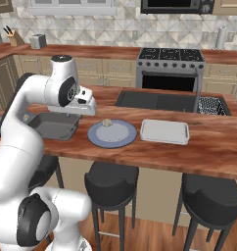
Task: Place two dumplings into each of the tupperware containers and then place the containers in the fridge.
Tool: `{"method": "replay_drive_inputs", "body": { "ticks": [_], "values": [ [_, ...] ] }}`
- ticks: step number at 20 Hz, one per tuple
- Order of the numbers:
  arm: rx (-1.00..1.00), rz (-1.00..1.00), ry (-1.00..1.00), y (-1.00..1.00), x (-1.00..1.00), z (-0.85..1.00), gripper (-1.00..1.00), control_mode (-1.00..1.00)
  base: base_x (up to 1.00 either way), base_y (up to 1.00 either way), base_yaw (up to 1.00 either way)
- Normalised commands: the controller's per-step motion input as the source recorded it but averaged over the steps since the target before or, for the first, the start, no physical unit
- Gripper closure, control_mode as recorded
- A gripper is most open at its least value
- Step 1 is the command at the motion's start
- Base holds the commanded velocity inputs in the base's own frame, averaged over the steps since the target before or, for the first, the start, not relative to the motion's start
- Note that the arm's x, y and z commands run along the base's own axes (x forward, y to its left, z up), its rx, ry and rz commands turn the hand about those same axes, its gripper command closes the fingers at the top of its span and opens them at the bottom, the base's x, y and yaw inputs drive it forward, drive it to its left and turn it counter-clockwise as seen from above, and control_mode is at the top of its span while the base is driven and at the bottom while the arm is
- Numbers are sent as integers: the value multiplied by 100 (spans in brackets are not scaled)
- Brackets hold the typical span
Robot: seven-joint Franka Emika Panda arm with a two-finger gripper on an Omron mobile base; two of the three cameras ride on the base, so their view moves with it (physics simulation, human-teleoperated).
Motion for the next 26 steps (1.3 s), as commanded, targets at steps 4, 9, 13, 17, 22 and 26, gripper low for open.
{"method": "replay_drive_inputs", "body": {
  "ticks": [4, 9, 13, 17, 22, 26],
  "values": [
    [0, 0, 0, -4, -1, -14, -100, -100, 0, 0, 0],
    [0, 2, 0, -46, 27, -38, -100, -100, 0, 0, 0],
    [0, 1, 6, -28, 78, -34, -100, -100, 0, 0, 0],
    [-2, 0, 12, -5, 84, -37, -100, -100, 0, 0, 0],
    [-1, 0, 10, 0, 75, -21, -100, -100, 0, 0, 0],
    [-2, 0, 5, 0, 56, -34, -100, -100, 0, 0, 0]
  ]
}}
